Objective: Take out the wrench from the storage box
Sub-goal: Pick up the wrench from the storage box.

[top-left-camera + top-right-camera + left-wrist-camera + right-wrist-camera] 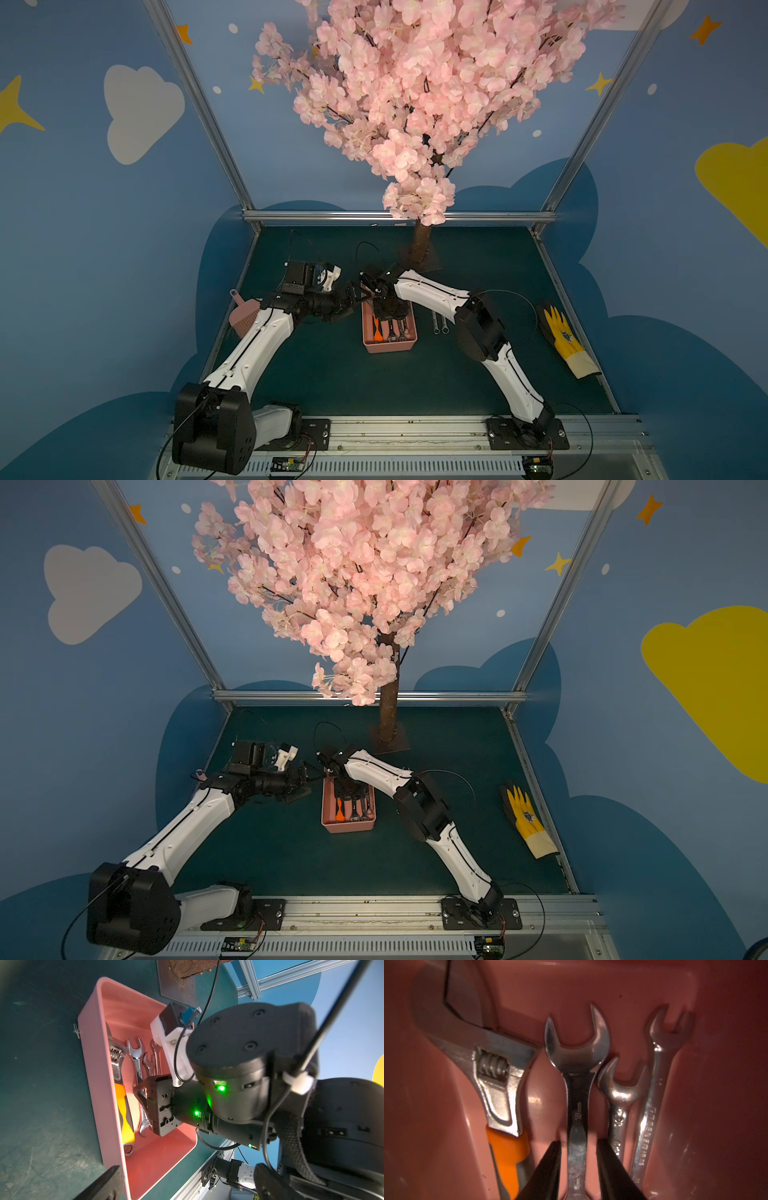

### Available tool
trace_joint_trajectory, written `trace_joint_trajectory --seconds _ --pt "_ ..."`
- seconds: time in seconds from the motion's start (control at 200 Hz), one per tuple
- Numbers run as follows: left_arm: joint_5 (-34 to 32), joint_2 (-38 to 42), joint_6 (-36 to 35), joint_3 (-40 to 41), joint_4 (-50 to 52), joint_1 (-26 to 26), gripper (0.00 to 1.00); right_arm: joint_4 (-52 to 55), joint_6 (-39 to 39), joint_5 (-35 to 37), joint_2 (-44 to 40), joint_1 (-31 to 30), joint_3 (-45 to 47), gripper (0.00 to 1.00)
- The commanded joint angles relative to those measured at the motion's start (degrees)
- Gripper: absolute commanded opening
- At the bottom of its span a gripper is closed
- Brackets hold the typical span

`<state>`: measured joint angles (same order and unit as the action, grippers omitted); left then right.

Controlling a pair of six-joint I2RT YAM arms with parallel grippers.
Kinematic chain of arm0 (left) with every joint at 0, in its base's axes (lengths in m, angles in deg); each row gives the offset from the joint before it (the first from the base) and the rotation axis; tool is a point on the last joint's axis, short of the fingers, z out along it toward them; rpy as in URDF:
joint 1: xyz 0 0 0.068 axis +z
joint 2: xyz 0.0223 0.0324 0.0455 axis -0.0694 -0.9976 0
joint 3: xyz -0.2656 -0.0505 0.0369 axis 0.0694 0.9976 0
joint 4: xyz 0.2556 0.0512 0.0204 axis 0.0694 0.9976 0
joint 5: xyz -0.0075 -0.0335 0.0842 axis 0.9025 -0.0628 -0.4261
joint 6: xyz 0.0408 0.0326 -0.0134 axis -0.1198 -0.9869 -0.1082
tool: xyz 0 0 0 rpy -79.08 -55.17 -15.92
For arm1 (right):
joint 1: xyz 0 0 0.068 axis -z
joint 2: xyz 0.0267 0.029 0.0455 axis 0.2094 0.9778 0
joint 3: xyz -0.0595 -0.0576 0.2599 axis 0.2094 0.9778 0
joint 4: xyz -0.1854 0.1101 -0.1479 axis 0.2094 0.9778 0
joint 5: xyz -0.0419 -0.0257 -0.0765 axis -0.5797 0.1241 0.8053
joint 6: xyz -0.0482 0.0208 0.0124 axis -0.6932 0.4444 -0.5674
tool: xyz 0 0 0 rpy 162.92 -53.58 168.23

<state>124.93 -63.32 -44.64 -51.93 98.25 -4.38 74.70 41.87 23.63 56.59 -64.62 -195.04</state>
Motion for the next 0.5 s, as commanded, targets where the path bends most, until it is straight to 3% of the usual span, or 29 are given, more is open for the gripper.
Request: trace_joint_trajectory --seconds 0.0,0.265,0.491 --pt "0.65 -0.04 -1.32 0.29 -0.26 0.27 1.00 2.04 1.55 0.16 3.36 0.50 -2.16 0.32" --pt "0.80 -0.46 -2.21 -0.03 0.03 0.27 1.00 4.62 3.75 -0.52 8.01 1.29 -4.69 0.27" --pt "1.44 -0.98 -2.56 -0.23 -0.01 0.27 1.00 6.13 5.23 0.37 8.74 1.25 -4.95 0.10"
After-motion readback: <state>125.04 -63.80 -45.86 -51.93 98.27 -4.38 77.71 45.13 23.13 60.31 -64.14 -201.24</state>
